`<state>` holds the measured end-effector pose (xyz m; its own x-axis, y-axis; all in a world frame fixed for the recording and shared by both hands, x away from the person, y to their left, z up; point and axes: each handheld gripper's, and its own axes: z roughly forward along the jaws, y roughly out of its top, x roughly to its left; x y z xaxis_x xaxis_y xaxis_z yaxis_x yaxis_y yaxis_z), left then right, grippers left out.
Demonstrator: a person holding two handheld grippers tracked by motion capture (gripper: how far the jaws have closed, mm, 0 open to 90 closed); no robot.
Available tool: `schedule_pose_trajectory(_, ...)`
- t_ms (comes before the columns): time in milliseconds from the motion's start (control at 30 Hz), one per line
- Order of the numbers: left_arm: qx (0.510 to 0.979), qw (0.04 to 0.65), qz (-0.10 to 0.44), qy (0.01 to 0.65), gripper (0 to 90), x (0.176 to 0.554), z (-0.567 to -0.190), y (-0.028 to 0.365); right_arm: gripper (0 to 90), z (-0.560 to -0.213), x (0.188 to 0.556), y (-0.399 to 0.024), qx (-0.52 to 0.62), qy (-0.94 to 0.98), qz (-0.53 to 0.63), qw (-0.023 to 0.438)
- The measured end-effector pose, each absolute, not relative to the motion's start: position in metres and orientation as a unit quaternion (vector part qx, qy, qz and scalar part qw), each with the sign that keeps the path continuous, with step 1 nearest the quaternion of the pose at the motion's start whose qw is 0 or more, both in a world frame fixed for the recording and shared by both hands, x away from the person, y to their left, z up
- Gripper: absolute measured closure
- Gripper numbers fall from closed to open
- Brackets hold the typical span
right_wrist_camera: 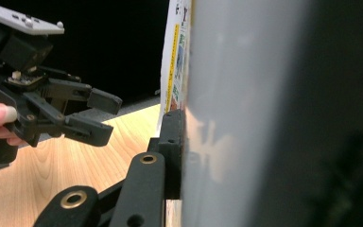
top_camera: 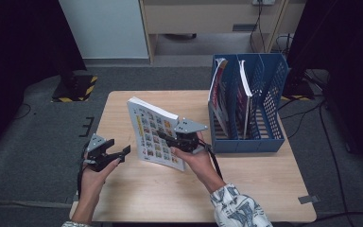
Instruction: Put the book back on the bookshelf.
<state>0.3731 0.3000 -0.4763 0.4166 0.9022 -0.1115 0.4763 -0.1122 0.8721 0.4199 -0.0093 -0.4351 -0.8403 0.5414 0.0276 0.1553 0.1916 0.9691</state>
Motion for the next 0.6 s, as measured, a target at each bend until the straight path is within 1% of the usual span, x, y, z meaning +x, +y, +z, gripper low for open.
schedule_pose_trajectory(100,0.719,0.437,0.232,0.488,14.8,0.374,-0.481,0.299,73.8,-0.434,0.419,-0.009,0.233,0.753,0.594,0.163)
schedule_pose_trajectory(167,0.717,0.434,0.227,0.496,13.4,0.375,-0.485,0.298,73.8,-0.432,0.418,-0.008,0.231,0.752,0.595,0.162)
schedule_pose_trajectory(233,0.719,0.428,0.225,0.499,8.9,0.376,-0.488,0.297,73.8,-0.430,0.418,-0.007,0.229,0.753,0.595,0.163)
schedule_pose_trajectory(433,0.727,0.412,0.225,0.501,8.0,0.376,-0.496,0.297,73.9,-0.423,0.418,-0.005,0.228,0.751,0.596,0.168)
schedule_pose_trajectory(600,0.725,0.407,0.226,0.508,7.8,0.375,-0.498,0.300,73.9,-0.420,0.417,-0.008,0.229,0.753,0.594,0.170)
